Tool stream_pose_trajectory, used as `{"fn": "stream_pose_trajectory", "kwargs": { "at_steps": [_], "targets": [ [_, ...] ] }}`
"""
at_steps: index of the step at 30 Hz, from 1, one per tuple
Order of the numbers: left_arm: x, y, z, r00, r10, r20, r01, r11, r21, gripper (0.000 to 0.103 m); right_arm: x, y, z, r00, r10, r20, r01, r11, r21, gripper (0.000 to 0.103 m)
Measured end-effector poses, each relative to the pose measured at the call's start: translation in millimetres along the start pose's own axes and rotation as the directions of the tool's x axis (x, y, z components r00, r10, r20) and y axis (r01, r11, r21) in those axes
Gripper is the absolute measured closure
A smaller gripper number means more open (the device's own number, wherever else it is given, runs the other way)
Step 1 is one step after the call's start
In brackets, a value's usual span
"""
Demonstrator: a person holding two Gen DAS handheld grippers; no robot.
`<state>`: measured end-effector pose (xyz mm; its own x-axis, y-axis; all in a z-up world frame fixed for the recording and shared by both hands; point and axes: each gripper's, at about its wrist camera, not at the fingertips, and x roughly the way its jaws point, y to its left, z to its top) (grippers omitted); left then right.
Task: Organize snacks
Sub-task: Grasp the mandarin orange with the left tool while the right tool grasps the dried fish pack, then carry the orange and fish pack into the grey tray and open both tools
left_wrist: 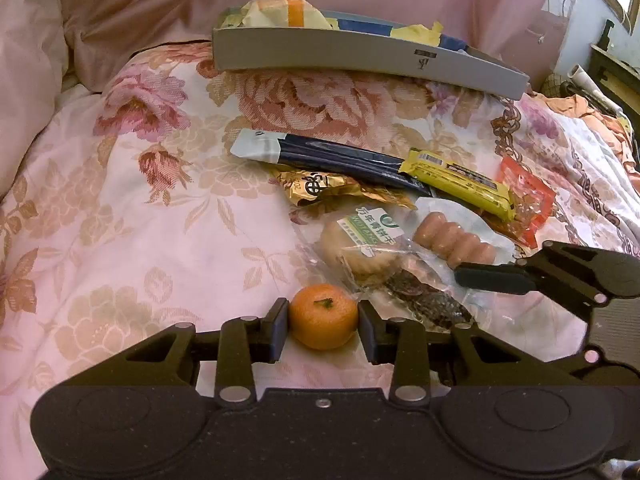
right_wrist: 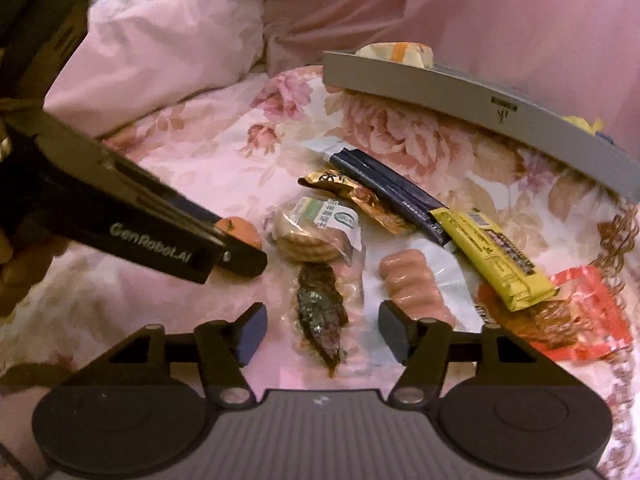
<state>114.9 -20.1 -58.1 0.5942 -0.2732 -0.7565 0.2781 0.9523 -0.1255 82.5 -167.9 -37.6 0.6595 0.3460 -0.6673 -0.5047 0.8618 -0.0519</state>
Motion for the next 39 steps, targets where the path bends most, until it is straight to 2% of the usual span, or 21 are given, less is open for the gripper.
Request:
{"fn": "stream_pose_trajectory", "kwargs": {
  "at_steps": [3,7,10,11,19,25,27,30,37,39],
  "targets": [
    [1.3,1.0,0.5,1.000,-0.003,0.001,0.003,1.000,-0.006,0.064,4.4,-1.7,0.4,1.000,0.009,0.011,-0.009,1.000,0.025,0.032],
    [1.7,1.2,0.5,1.000,-0.001,0.002,0.001,1.000,-0.003,0.064,5.2,3.0,-3.0,1.000,-0.010,0.019,0.010,1.000,0.003,0.032],
    [1.7,1.4,0.4,1.000,-0.003,0.002,0.003,1.000,-0.005,0.064,3.3,4.5,-2.6,1.000,-0.014,0.005,0.014,1.000,0.011,0.044],
    [1.4,1.1,0.4,1.000,-0.002,0.001,0.002,1.000,-0.007,0.064,1.8,4.1,-2.3,1.000,-0.007,-0.008,0.007,1.000,0.029,0.052],
    [1.9,0.0,0.7,1.000,0.002,0.002,-0.002,1.000,-0.001,0.064,2.2,3.0,-1.8,1.000,-0.001,-0.032,0.003,0.998,0.059,0.048],
    [0.7,-1.7,0.5,1.000,0.008,0.007,-0.008,1.000,0.015,0.064,3.0,4.6,-1.2,0.999,-0.013,-0.032,0.015,0.998,0.058,0.052],
    [-1.1,-4.1,-0.6,1.000,0.009,0.008,-0.010,1.000,0.024,0.064,0.7,8.7,-0.4,0.999,-0.031,-0.036,0.033,0.999,0.031,0.052],
    [-3.6,-7.7,-3.3,1.000,0.003,0.010,-0.004,0.999,0.032,0.065,-5.3,21.1,1.3,0.994,-0.099,-0.037,0.096,0.993,-0.075,0.053],
    [-12.5,-17.4,-5.5,1.000,-0.008,0.030,0.006,0.998,0.057,0.065,-16.7,38.4,0.9,0.969,-0.245,-0.024,0.232,0.941,-0.245,0.053],
    [-15.3,-19.6,-6.0,0.999,-0.009,0.037,0.007,0.998,0.061,0.065,-19.3,43.8,-0.9,0.957,-0.290,-0.003,0.276,0.912,-0.303,0.053]
  ]
}}
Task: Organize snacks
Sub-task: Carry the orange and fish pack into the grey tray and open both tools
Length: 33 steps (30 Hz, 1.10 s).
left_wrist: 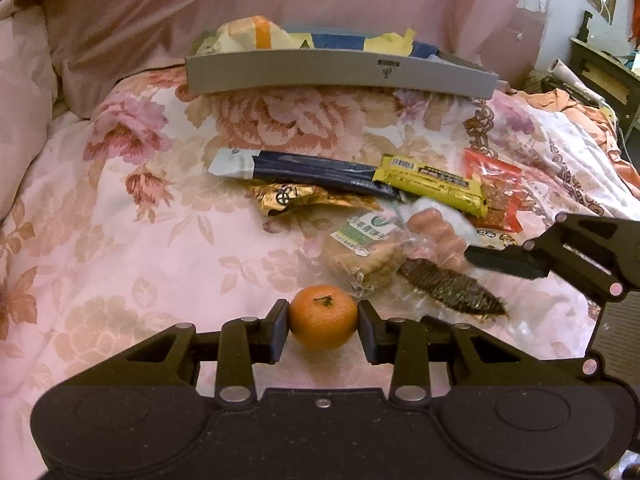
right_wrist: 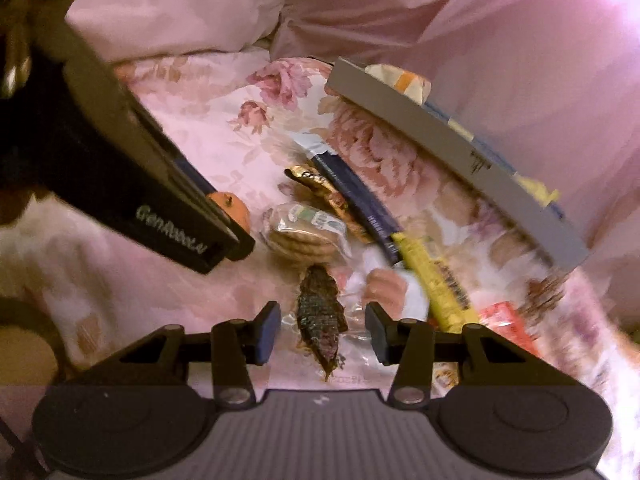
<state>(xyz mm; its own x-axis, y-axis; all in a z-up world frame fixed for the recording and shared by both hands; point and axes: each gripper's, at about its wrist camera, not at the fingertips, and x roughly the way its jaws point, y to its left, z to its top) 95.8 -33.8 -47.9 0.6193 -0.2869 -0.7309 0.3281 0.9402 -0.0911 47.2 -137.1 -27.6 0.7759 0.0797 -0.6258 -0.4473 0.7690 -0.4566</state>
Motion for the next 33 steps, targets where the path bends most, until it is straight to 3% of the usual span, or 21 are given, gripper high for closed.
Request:
{"fn": "stream_pose_trajectory", "kwargs": {
  "at_steps": [7,19,33],
  "targets": [
    [-7.7,-4.5,1.8,1.000,-0.005,0.020,0.005,1.000,0.006,0.065,-12.8,1.5,0.0,0.993,-0.115,0.022,0.117,0.989,-0.093,0.052],
    [-21.8,-13.2,3.2,0.998,-0.008,0.056,0.008,1.000,0.015,0.065,-25.3,6.3,-7.6,0.977,-0.205,0.063,0.213,0.963,-0.163,0.052],
    [-21.5,-6.9,20.7,0.995,0.013,0.100,-0.010,1.000,-0.029,0.065,-22.0,-2.9,-5.4,0.948,-0.285,0.138,0.305,0.939,-0.159,0.052]
  ]
}}
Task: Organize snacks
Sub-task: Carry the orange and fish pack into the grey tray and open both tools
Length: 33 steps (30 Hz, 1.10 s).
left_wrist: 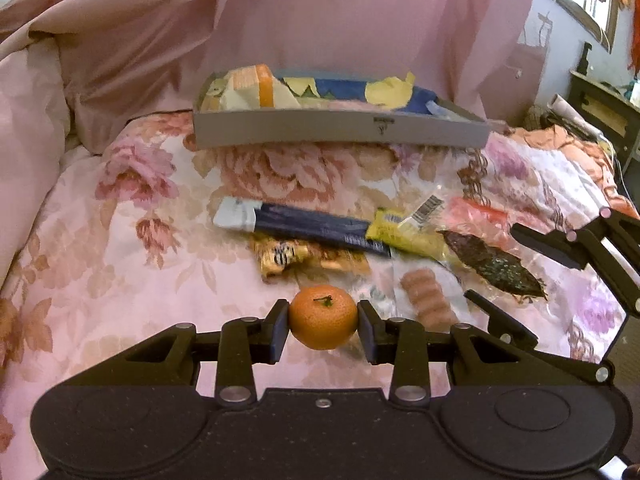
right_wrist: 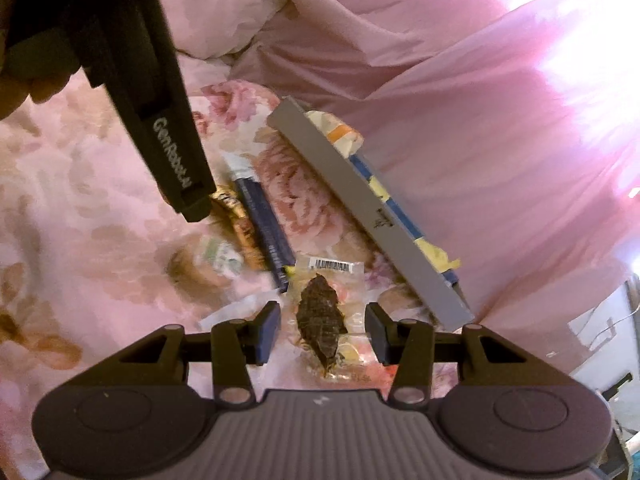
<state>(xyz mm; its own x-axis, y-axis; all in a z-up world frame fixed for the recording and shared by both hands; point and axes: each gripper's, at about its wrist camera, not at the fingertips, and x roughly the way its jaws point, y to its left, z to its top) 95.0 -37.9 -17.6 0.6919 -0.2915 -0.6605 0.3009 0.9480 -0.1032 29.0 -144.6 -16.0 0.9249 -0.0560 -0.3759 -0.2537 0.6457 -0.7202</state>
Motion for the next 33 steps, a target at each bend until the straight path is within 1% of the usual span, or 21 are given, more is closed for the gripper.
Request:
{"fn": "stream_pose_trajectory", "kwargs": {
  "at_steps": [6,11,14,16,19,23,29,33],
  "targets": [
    [2.8,4.0,33.3,0.998,0.014,0.061,-0.012,1.000,-0.022,0.065,6.2,-16.6,7.1,0.997,-0.050,0.056,0.049,0.998,0.026,0.052],
    [9.4,2.7,72.0,0.992,0.023,0.125,-0.021,1.000,-0.018,0.065,17.6,-35.6,15.2,0.989,-0.086,0.116,0.081,0.995,0.051,0.052],
    [16.3,1.2,96.5,0.987,0.025,0.161,-0.023,1.000,-0.015,0.065,31.7,-49.3,22.1,0.983,-0.115,0.141,0.105,0.992,0.071,0.052],
    [22.0,1.4,114.3,0.983,0.029,0.181,-0.024,0.999,-0.030,0.064,42.9,-58.3,27.2,0.980,-0.127,0.155,0.115,0.990,0.085,0.052],
    [32.7,1.4,136.5,0.979,0.032,0.201,-0.023,0.999,-0.045,0.064,62.0,-70.4,37.2,0.971,-0.151,0.186,0.138,0.987,0.083,0.052],
    [48.6,0.9,162.8,0.972,0.047,0.229,-0.039,0.998,-0.040,0.064,85.8,-83.5,49.5,0.962,-0.165,0.218,0.149,0.985,0.087,0.052],
    [76.1,3.8,194.2,0.969,0.048,0.244,-0.038,0.998,-0.046,0.064,123.0,-106.5,61.2,0.965,-0.160,0.209,0.129,0.980,0.154,0.052],
    [94.5,5.8,202.3,0.971,0.044,0.233,-0.033,0.998,-0.050,0.065,142.4,-119.1,61.6,0.971,-0.145,0.189,0.101,0.970,0.222,0.052]
  ]
}}
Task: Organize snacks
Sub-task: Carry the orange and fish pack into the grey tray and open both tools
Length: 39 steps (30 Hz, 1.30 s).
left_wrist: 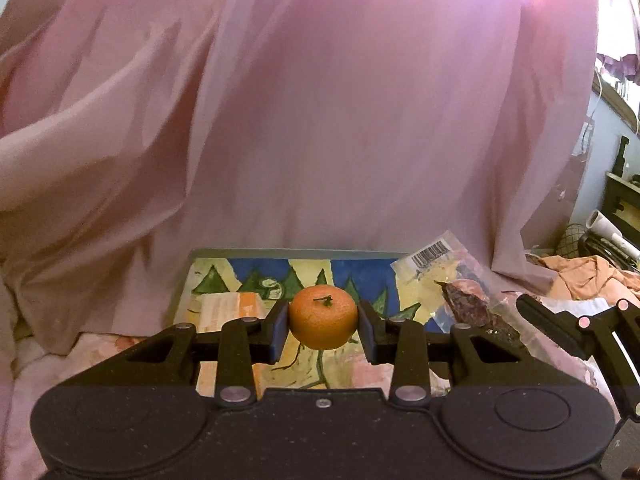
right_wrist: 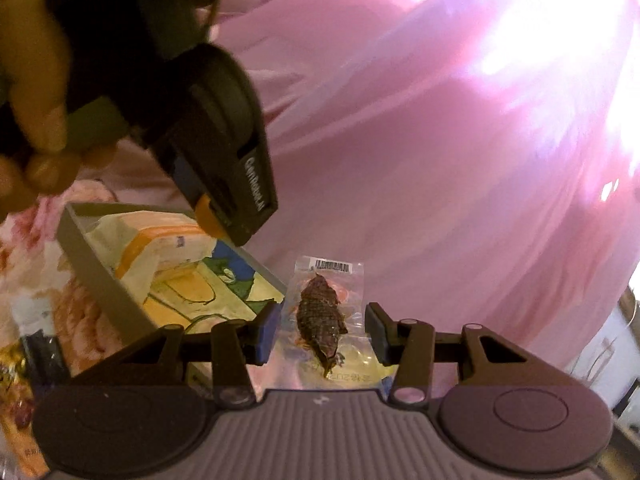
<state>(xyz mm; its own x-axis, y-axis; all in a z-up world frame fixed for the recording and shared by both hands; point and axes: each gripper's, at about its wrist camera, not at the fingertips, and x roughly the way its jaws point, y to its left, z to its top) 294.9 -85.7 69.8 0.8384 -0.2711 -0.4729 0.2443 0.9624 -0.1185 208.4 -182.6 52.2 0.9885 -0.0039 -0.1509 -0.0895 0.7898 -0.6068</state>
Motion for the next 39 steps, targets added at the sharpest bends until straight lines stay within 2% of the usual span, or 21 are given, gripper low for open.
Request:
{"fn": "stream_pose_trajectory", "kwargs": {
  "at_steps": [16,21,25,30,34,36,39],
  "targets": [
    [48.0,-4.3,-10.8,0.993,0.015,-0.114,-0.016,1.000,-0.008,0.064,31.6,-13.9,-24.9,0.990,0.097,-0.106,-0.077,0.981,0.180,0.052],
    [52.5,-3.6,-12.0,0.990,0.009,-0.141,-0.014,0.999,-0.036,0.063,32.2,-8.9,-23.6,0.990,0.090,-0.112,-0.070,0.984,0.166,0.050],
    [49.0,-2.2,-9.6,0.991,0.006,-0.136,-0.014,0.998,-0.056,0.051,34.9,-5.4,-19.6,0.989,0.097,-0.109,-0.077,0.982,0.172,0.039],
    [28.5,-1.8,-1.3,0.996,0.015,-0.085,-0.020,0.998,-0.057,0.028,23.0,-12.7,-13.5,0.993,0.073,-0.088,-0.055,0.978,0.199,0.019],
    [5.9,0.6,4.9,0.999,0.026,-0.034,-0.029,0.996,-0.082,0.018,2.9,-24.5,-7.5,0.997,0.046,-0.063,-0.031,0.974,0.226,0.013],
    [-7.3,1.3,6.9,0.999,0.031,-0.010,-0.032,0.995,-0.090,0.008,-5.5,-30.2,-5.5,0.998,0.033,-0.054,-0.019,0.971,0.240,0.008],
    [-28.3,1.3,8.1,0.998,0.056,0.034,-0.053,0.994,-0.097,0.002,-22.5,-36.8,-2.1,0.999,0.011,-0.041,0.000,0.965,0.263,0.003]
  ]
}}
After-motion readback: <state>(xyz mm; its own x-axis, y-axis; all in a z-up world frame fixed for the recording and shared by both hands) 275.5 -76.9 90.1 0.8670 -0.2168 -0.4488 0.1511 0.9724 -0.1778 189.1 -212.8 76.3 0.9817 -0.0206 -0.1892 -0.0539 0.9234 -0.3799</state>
